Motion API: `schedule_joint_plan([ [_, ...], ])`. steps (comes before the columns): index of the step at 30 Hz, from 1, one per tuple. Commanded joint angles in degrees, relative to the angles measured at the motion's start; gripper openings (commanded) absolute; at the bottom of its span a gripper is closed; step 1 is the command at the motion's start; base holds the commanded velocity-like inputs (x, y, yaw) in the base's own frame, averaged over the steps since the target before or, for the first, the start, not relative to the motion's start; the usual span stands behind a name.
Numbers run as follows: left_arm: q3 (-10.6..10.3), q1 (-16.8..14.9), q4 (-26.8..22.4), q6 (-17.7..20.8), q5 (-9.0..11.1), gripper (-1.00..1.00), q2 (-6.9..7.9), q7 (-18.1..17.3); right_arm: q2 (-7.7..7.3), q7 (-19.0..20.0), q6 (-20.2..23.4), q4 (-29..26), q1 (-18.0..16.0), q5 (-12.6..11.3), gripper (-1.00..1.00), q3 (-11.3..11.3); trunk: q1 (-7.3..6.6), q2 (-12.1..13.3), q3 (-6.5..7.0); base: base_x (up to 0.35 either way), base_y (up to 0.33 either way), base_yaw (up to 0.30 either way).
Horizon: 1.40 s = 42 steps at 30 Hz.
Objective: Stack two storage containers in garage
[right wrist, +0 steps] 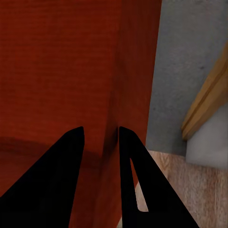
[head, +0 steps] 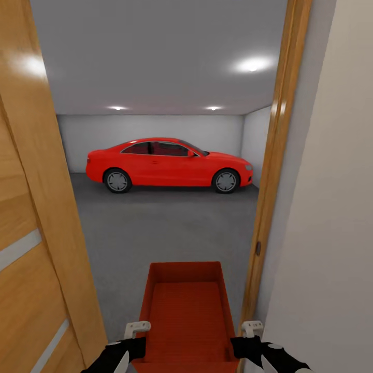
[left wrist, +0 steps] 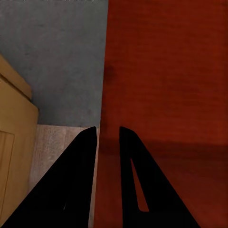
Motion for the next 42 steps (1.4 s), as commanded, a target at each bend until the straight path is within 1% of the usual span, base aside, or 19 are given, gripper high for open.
schedule_joint_plan([
  [1,0.1,0.0,-0.2,-2.2,-1.2,-1.00,1.30,1.6,0.00,0.3,-0.2,0.2,0.0,0.7,-1.00,1.7,0.02,-0.1,-0.06,0.001,0.020,0.000],
  [8,0.1,0.0,-0.2,-2.2,-1.2,-1.00,1.30,1.6,0.00,0.3,-0.2,0.2,0.0,0.7,-1.00,1.7,0.02,-0.1,-0.06,0.000,0.147,0.000],
  [26,0.1,0.0,-0.2,-2.2,-1.2,-1.00,1.30,1.6,0.00,0.3,-0.2,0.2,0.0,0.7,-1.00,1.7,0.02,-0.1,-0.06,0.000,0.006,0.000],
  [33,0.1,0.0,-0.2,-2.1,-1.2,-1.00,1.27,1.6,0.00,0.3,-0.2,0.2,0.0,0.7,-1.00,1.7,0.02,-0.1,-0.06,0.000,0.107,0.000],
  [42,0.1,0.0,-0.2,-2.2,-1.2,-1.00,1.22,1.6,0.00,0.3,-0.2,0.2,0.0,0.7,-1.00,1.7,0.02,-0.1,-0.06,0.001,0.011,0.000],
])
